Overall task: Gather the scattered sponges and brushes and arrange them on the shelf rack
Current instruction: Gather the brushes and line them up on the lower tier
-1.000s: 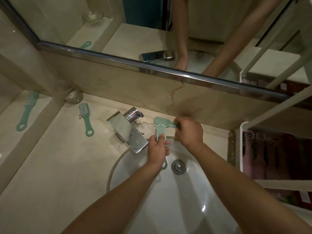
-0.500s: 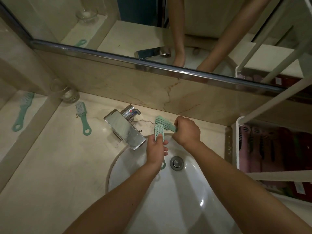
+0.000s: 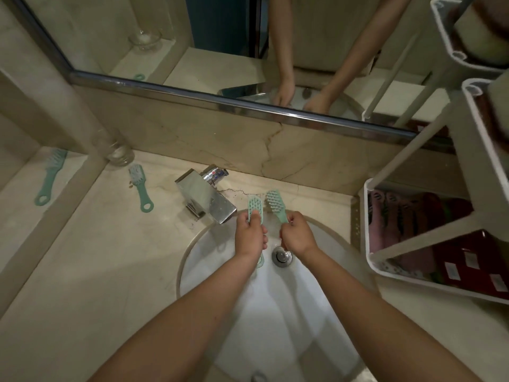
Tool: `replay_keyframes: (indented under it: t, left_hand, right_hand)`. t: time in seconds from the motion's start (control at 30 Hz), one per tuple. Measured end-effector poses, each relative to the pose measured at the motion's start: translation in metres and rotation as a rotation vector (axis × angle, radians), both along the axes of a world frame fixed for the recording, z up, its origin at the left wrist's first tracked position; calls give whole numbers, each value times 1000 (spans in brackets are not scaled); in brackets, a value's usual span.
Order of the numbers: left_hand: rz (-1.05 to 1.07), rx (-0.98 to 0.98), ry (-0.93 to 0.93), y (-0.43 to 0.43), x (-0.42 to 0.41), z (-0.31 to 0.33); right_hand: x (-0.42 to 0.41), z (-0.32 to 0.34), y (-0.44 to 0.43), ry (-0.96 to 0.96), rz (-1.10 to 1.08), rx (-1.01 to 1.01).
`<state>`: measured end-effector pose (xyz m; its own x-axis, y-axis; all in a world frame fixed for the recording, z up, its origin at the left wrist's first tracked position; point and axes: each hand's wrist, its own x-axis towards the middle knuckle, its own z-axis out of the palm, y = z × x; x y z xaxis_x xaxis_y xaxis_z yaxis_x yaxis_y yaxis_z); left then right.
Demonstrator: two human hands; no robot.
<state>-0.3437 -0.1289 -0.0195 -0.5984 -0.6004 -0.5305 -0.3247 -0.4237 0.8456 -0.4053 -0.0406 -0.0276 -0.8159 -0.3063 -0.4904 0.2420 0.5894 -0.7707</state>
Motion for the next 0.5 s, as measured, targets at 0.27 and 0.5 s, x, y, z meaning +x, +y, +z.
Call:
replay_keyframes:
  t: [0.27,0.5]
  left_hand:
    - [-102,-13,26,30,32,43]
    - [-196,-76,79,65,53,73]
  right_hand:
    - [49,38,39,88,-127,-80]
    - [78,69,80,97,-257,-166]
